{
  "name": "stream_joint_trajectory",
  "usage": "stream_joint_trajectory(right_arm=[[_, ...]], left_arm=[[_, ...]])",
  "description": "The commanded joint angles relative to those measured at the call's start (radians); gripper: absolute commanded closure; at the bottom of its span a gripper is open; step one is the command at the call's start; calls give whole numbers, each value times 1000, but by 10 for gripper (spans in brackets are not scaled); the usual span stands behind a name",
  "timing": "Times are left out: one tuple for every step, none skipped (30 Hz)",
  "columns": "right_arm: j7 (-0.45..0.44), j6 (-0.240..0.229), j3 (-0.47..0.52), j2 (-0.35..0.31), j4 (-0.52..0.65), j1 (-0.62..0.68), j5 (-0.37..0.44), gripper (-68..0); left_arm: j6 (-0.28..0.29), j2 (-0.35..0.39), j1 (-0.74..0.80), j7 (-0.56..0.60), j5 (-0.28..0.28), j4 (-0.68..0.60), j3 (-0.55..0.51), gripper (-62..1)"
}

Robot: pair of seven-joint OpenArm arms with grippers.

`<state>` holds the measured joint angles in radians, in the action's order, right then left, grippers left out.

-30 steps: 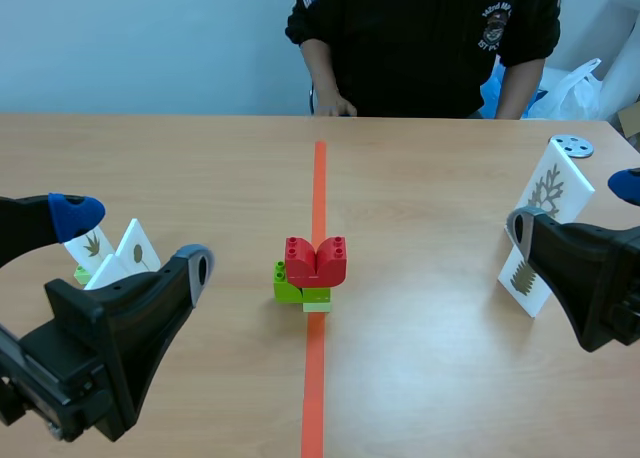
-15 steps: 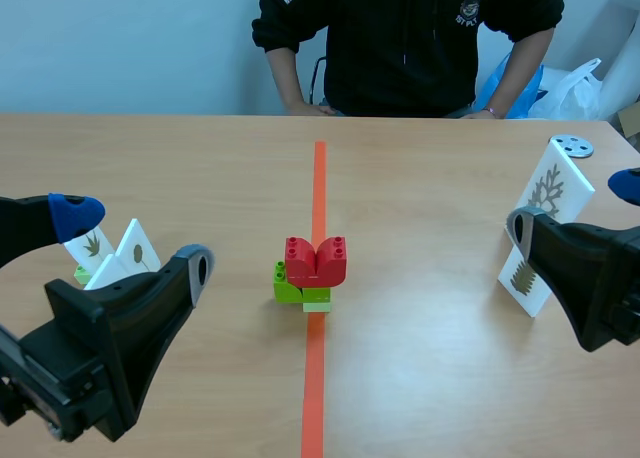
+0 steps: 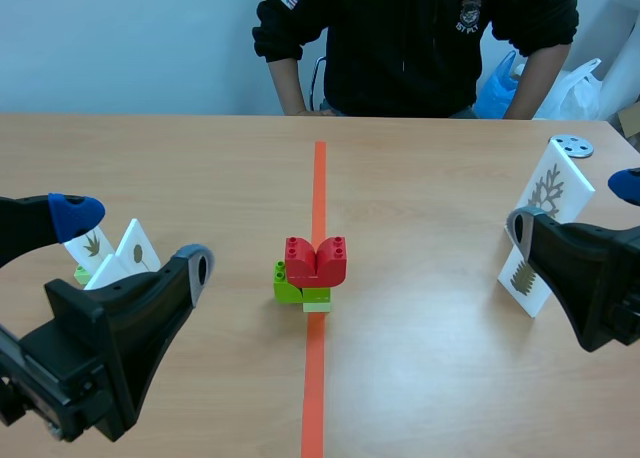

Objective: Sort the leaf by its shape. The table is split by an orange tape line. A compound leaf with several leaflets goes to the left side, a simple leaf with one blade goes to the right side. Return to the home posture when a red brick is placed on the table.

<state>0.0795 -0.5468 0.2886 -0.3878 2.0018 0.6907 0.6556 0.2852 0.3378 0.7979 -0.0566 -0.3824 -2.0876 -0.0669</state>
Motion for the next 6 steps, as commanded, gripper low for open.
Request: stream_joint_trajectory(right_arm=[[-14, 0, 5, 0, 10, -6, 11, -679], [-14, 0, 5, 0, 10, -6, 11, -679], [-14, 0, 5, 0, 10, -6, 11, -679], [-14, 0, 5, 0, 10, -6, 11, -679], [-14, 0, 5, 0, 10, -6, 11, -679], [-14, 0, 5, 0, 10, -6, 11, -679]], left_arm=[[2, -5, -6, 14, -3, -5, -5, -623], [2, -5, -6, 14, -3, -5, -5, -623], [2, -5, -6, 14, -3, -5, -5, -623], [2, -5, -6, 14, -3, -5, -5, -623], [2, -5, -6, 14, -3, -5, -5, -623], [1, -5, -6, 14, -3, -5, -5, -623]])
